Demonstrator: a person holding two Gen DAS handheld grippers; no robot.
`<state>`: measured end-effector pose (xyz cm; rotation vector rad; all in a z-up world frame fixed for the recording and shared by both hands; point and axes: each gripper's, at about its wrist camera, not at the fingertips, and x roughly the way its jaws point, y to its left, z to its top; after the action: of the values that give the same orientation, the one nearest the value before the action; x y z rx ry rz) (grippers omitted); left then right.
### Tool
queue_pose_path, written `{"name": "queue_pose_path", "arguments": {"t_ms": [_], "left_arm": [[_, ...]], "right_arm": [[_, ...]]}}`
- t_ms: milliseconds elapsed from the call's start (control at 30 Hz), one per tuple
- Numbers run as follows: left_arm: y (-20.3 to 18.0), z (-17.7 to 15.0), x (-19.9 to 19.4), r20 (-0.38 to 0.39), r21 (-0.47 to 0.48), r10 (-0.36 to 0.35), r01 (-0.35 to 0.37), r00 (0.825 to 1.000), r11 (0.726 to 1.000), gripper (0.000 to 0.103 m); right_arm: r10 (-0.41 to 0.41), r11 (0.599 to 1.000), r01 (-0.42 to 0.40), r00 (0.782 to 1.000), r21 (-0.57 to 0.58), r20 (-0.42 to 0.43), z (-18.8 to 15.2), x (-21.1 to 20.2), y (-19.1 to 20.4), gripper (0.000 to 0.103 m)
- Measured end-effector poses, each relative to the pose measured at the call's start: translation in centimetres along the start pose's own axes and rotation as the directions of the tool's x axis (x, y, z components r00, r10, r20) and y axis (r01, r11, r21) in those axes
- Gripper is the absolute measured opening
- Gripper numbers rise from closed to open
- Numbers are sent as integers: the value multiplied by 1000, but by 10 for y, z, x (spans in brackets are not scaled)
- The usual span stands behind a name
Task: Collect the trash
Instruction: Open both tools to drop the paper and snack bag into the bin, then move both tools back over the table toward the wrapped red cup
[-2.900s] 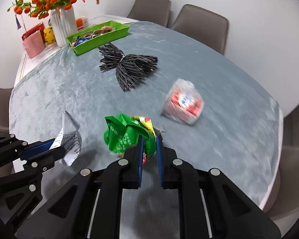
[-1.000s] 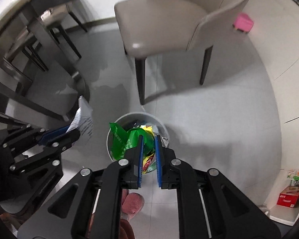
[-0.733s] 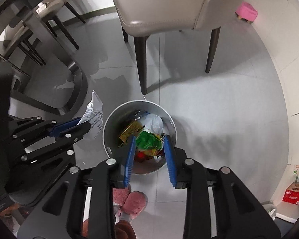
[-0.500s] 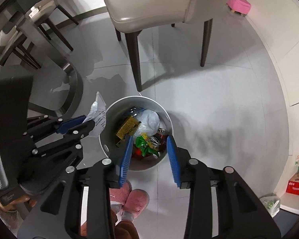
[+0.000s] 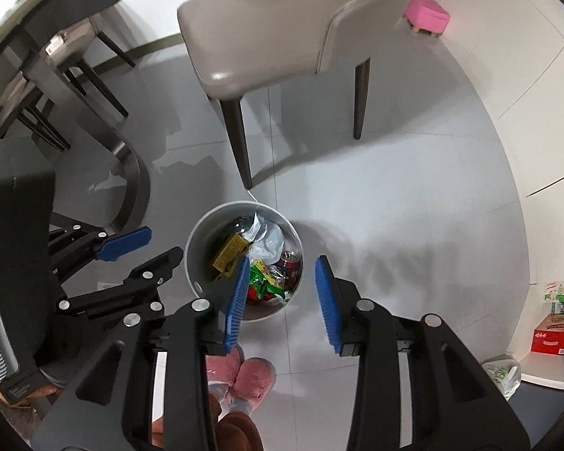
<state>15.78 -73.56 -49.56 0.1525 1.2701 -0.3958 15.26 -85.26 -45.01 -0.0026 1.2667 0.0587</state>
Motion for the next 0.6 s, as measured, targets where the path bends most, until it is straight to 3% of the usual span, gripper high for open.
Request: {"name": "queue_pose_path", "arguments": {"t_ms": [67, 167, 300, 433, 600], "left_arm": [[0, 4, -28, 12, -24, -12, 12, 1000, 1000, 39], [-1, 6, -68, 43, -38, 4, -2, 999, 999, 45], [4, 7, -138, 90, -72, 47, -40, 995, 997, 45], [17, 3, -202, 132, -118, 97, -82, 987, 990, 45], [44, -19, -285, 182, -206, 187, -148, 965, 967, 45]], "right_arm": [[1, 1000, -1, 1000, -7, 22, 3, -23, 3, 46], [11, 1000, -10, 999, -28, 52, 8, -62, 10, 47], [45, 997, -37, 994, -73, 103, 12, -126, 29, 49], [98, 985, -74, 983, -156, 153, 15, -183, 56, 51], [213, 938, -145, 958, -315, 194, 22, -248, 106, 52]]}}
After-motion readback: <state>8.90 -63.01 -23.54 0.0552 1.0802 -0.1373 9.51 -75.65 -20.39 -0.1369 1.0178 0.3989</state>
